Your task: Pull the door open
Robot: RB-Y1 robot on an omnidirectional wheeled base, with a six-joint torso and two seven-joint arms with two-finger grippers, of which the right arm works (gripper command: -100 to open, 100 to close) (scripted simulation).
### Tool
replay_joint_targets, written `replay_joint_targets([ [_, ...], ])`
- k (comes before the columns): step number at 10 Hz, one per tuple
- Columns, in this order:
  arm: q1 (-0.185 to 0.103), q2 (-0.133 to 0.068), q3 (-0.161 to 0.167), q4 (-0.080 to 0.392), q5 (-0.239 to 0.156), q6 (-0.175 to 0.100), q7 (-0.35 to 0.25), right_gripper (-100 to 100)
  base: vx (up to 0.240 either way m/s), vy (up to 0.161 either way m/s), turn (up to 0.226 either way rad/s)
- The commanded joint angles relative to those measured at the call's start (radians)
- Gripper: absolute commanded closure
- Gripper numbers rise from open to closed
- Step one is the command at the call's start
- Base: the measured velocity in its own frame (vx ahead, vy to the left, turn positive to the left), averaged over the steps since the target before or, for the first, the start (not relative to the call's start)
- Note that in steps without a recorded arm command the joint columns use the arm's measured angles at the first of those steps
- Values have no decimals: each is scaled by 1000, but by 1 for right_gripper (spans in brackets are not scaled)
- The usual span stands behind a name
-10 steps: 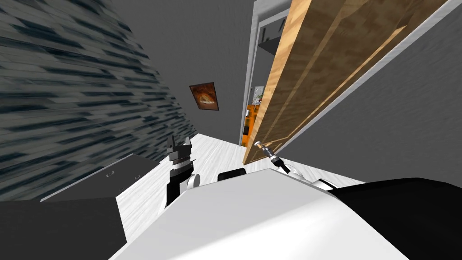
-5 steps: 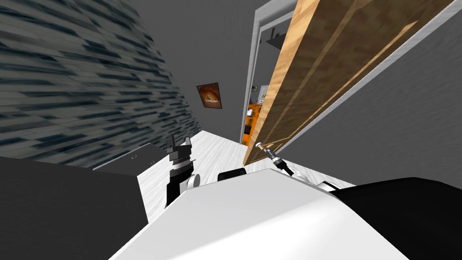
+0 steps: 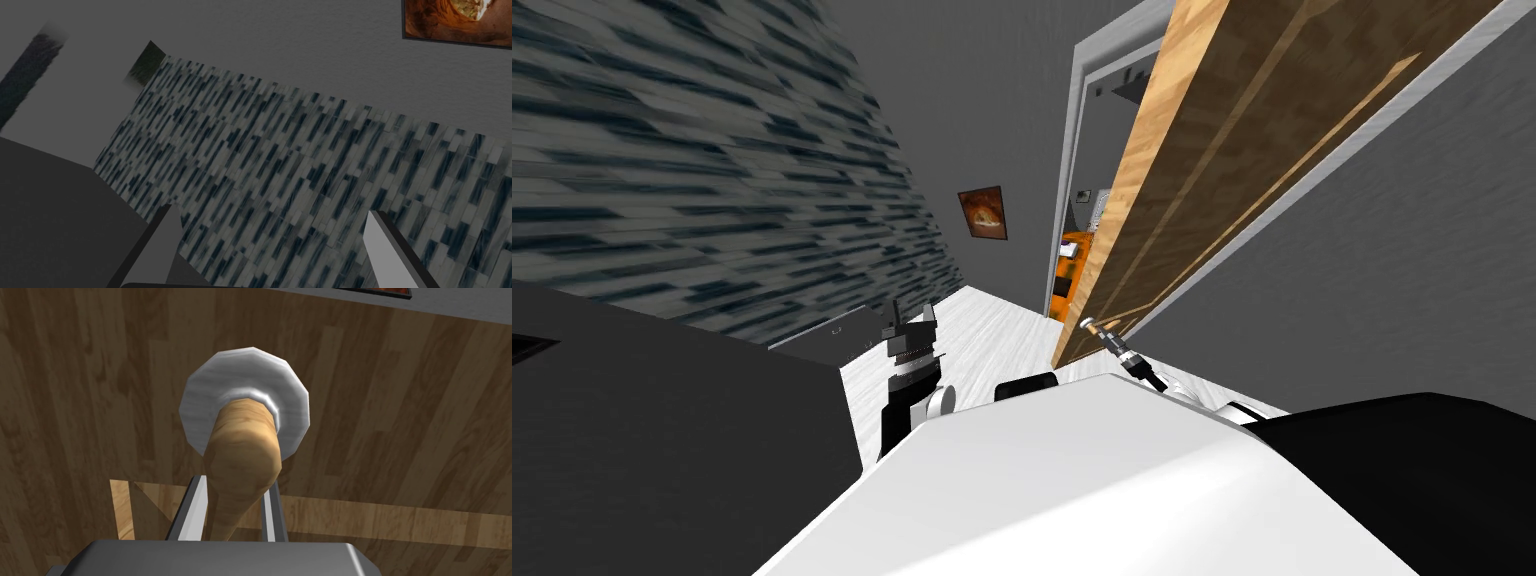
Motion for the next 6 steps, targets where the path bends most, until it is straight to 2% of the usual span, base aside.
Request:
replay_joint_targets([
  [1,0,-3,1,8,0,-10,-2,100,-127,-62,195],
  [6,2,-12,4,30,1,-42,-8,100,-192,-91,148],
])
